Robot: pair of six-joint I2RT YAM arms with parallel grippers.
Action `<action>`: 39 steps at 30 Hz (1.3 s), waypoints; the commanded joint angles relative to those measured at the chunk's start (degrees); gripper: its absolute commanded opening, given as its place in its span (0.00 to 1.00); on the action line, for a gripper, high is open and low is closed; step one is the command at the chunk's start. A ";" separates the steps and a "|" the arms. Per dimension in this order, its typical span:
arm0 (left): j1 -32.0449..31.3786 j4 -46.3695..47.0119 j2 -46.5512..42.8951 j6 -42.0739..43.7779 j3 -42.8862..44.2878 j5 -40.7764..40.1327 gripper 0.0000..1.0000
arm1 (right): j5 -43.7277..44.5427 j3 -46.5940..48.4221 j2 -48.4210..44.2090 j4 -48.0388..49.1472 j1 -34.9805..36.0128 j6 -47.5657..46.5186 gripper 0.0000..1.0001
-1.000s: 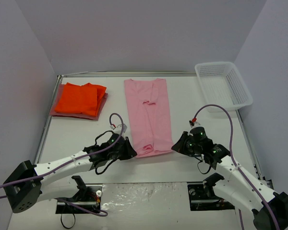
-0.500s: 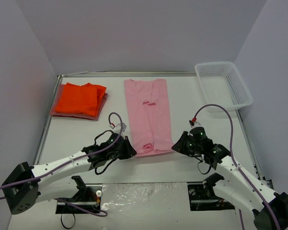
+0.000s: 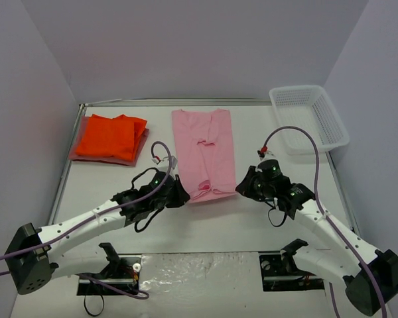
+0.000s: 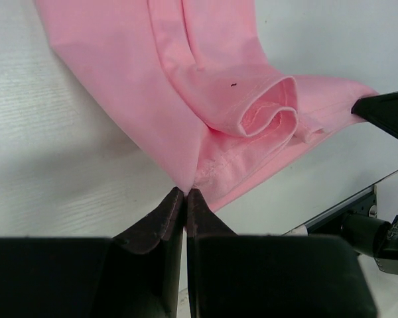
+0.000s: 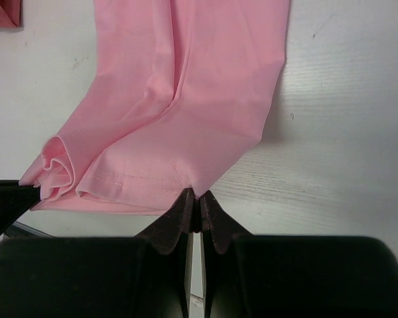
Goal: Fold and stack the t-shirts
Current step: Fold the folded rectangular tshirt in 1/3 of the way
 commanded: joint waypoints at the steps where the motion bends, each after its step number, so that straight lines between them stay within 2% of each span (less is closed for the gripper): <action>1: 1.29 -3.87 1.08 3.02 3.63 -2.60 0.02 | 3.75 4.24 1.87 -0.98 -0.03 -2.44 0.00; 10: 4.02 -4.49 3.73 5.66 7.50 -1.46 0.02 | 6.21 8.82 6.97 -0.01 -0.12 -3.67 0.00; 25: 12.19 -3.88 8.73 10.32 11.89 3.03 0.02 | 7.26 16.55 19.01 4.12 -0.82 -6.48 0.00; 39: 18.52 -1.94 16.64 13.57 17.25 8.30 0.03 | 2.70 22.08 28.85 7.37 -6.44 -9.56 0.00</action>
